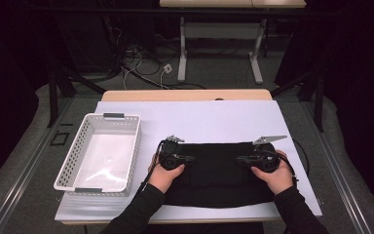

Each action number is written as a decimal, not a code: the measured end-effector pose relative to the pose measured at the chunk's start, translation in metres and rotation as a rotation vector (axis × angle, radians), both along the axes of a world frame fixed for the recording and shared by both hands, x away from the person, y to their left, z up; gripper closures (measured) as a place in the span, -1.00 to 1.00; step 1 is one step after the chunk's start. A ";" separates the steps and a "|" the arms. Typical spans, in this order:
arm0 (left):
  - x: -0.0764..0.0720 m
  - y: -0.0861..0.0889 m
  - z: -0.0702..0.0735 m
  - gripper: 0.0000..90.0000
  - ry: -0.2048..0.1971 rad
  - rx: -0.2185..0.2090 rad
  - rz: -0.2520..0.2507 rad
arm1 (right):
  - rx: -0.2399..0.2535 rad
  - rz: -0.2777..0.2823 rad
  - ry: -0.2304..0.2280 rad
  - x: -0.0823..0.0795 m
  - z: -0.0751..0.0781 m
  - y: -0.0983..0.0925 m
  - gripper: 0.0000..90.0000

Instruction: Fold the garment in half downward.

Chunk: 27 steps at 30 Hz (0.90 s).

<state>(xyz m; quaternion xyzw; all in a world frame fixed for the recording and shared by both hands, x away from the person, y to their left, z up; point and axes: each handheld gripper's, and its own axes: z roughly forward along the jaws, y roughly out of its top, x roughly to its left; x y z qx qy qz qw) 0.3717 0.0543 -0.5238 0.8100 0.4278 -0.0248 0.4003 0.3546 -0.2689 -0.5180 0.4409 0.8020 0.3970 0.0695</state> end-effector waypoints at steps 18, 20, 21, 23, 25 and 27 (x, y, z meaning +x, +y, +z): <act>-0.048 0.005 0.012 0.88 -0.084 -0.023 -0.068 | 0.005 0.039 -0.091 -0.050 0.014 -0.002 0.90; -0.053 0.005 0.011 0.88 -0.095 -0.019 -0.076 | 0.002 0.044 -0.097 -0.054 0.014 -0.002 0.90; -0.055 0.005 0.011 0.88 -0.097 -0.020 -0.079 | 0.000 0.046 -0.098 -0.056 0.014 -0.002 0.90; -0.059 0.006 0.010 0.88 -0.098 -0.028 -0.081 | 0.000 0.050 -0.095 -0.060 0.013 -0.002 0.90; -0.063 0.007 0.010 0.88 -0.100 -0.034 -0.084 | -0.010 0.057 -0.096 -0.063 0.012 -0.001 0.90; -0.068 0.008 0.008 0.88 -0.095 -0.046 -0.084 | -0.011 0.057 -0.099 -0.067 0.010 -0.001 0.90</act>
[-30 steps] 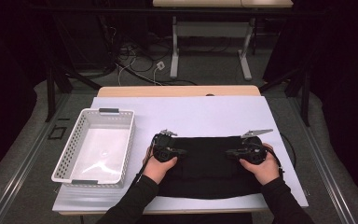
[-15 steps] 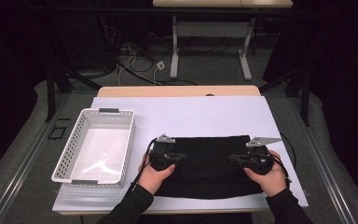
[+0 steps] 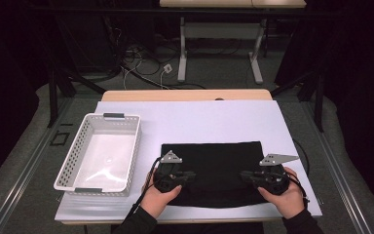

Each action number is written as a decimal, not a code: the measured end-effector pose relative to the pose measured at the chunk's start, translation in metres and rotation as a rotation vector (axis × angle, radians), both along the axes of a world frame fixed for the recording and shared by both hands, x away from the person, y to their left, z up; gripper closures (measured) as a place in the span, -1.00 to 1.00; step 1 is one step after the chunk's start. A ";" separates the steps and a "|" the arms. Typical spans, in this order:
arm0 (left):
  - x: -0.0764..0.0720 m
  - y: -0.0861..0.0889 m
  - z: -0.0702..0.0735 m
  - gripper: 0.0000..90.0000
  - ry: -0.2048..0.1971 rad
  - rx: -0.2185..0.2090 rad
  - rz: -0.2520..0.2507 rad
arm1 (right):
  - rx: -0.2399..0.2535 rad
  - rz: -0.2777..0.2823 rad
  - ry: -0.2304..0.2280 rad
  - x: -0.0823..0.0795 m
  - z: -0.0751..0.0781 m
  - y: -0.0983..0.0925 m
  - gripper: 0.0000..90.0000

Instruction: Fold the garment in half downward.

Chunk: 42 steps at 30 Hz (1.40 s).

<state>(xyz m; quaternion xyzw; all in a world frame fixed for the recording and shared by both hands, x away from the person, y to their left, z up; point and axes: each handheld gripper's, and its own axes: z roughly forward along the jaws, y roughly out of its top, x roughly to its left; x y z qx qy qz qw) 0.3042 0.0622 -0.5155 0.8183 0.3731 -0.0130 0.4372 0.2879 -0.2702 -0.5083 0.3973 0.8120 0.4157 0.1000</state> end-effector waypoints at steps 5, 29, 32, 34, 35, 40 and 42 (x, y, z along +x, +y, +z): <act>-0.008 0.002 -0.003 0.86 0.007 -0.009 -0.007 | 0.004 0.001 0.022 -0.007 -0.006 -0.002 0.90; -0.036 0.007 -0.007 0.63 0.010 -0.004 -0.032 | 0.044 0.005 0.052 -0.034 -0.013 -0.006 0.81; -0.037 0.009 -0.005 0.55 0.007 -0.012 -0.022 | 0.050 0.005 0.047 -0.037 -0.011 -0.005 0.73; -0.037 0.010 -0.004 0.46 0.008 -0.027 -0.015 | 0.067 -0.002 0.043 -0.036 -0.010 -0.005 0.68; -0.036 0.011 -0.004 0.44 0.001 -0.028 -0.012 | 0.071 -0.005 0.040 -0.036 -0.010 -0.006 0.65; -0.031 0.014 -0.007 0.31 -0.007 -0.016 0.012 | 0.087 -0.026 0.029 -0.034 -0.009 -0.008 0.52; -0.029 0.016 -0.009 0.26 -0.007 -0.014 0.027 | 0.067 -0.034 0.020 -0.033 -0.010 -0.008 0.48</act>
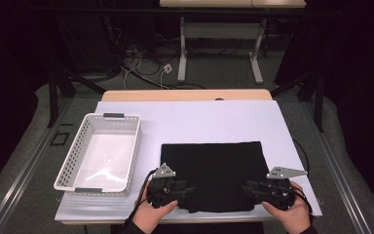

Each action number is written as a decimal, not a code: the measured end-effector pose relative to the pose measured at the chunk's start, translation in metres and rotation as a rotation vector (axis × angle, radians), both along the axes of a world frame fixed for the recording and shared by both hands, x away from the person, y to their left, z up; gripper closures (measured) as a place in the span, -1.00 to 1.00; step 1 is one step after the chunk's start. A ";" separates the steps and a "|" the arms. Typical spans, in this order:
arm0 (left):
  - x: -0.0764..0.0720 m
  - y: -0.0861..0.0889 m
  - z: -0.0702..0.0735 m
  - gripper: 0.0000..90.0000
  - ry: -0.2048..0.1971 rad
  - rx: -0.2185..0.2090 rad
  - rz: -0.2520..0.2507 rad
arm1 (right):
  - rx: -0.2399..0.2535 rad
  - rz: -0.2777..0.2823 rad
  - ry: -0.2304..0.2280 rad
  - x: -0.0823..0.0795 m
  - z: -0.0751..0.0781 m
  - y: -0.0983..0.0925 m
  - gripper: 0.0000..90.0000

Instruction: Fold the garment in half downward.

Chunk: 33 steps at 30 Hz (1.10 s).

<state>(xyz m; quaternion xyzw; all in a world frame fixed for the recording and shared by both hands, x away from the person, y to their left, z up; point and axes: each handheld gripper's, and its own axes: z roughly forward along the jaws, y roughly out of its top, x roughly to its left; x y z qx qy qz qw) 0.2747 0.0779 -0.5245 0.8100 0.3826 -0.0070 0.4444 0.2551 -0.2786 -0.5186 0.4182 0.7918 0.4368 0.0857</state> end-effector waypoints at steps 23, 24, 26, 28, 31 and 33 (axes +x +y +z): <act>0.017 0.014 -0.018 -0.18 -0.036 0.053 0.094 | -0.101 -0.054 -0.079 0.014 -0.020 -0.003 0.04; 0.018 0.015 -0.019 -0.18 -0.039 0.058 0.096 | -0.113 -0.060 -0.082 0.015 -0.020 -0.004 0.03; 0.020 0.016 -0.020 -0.19 -0.049 0.057 0.095 | -0.117 -0.071 -0.090 0.016 -0.021 -0.005 0.00; 0.022 0.016 -0.020 -0.19 -0.053 0.049 0.097 | -0.124 -0.072 -0.094 0.017 -0.021 -0.005 -0.02; 0.026 0.017 -0.019 -0.20 -0.054 0.048 0.091 | -0.124 -0.089 -0.107 0.020 -0.019 -0.006 -0.05; 0.030 0.016 -0.017 -0.20 -0.055 0.047 0.097 | -0.129 -0.095 -0.123 0.023 -0.017 -0.007 -0.11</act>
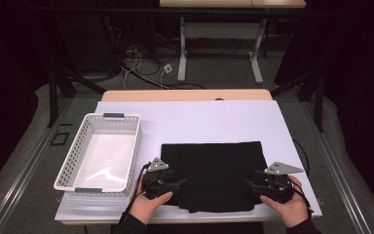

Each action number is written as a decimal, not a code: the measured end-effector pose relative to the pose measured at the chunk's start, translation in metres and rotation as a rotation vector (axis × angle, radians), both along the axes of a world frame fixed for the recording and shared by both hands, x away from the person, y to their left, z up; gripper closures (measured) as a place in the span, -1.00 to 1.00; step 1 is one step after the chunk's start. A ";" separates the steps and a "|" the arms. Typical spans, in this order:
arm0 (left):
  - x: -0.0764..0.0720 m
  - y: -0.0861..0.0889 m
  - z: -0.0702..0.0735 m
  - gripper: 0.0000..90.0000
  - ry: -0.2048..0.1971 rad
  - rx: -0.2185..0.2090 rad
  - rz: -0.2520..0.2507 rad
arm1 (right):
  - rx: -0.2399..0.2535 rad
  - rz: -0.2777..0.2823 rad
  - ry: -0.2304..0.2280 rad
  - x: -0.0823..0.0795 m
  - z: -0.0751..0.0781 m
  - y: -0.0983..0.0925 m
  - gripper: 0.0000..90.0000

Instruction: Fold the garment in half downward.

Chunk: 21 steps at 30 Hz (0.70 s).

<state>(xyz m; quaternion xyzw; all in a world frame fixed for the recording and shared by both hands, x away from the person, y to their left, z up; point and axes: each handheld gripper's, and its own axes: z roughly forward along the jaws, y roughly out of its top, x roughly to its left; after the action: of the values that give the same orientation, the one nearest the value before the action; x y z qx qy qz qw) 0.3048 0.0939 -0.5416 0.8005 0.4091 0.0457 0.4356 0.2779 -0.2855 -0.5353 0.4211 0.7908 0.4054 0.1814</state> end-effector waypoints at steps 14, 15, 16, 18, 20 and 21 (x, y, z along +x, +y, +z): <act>0.031 -0.004 0.020 -0.49 -0.001 -0.013 0.055 | 0.014 0.001 0.013 0.028 0.023 0.001 -0.29; 0.033 -0.005 0.021 -0.50 0.002 -0.016 0.057 | 0.012 -0.001 0.018 0.030 0.024 0.001 -0.30; 0.035 -0.006 0.022 -0.50 0.007 -0.023 0.059 | 0.007 0.003 0.017 0.034 0.024 0.002 -0.32; 0.040 -0.007 0.024 -0.52 0.004 -0.021 0.059 | -0.007 0.004 0.022 0.039 0.025 0.004 -0.39; 0.044 -0.007 0.026 -0.53 0.002 -0.024 0.058 | -0.013 0.009 0.031 0.045 0.026 0.006 -0.40; 0.046 -0.007 0.027 -0.53 0.002 -0.026 0.063 | -0.017 0.015 0.028 0.048 0.026 0.007 -0.43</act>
<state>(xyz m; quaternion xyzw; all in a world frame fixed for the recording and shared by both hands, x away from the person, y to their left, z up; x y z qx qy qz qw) 0.3507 0.0865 -0.5144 0.7816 0.4350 0.0531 0.4440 0.3261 -0.2789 -0.5088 0.4193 0.7998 0.3942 0.1706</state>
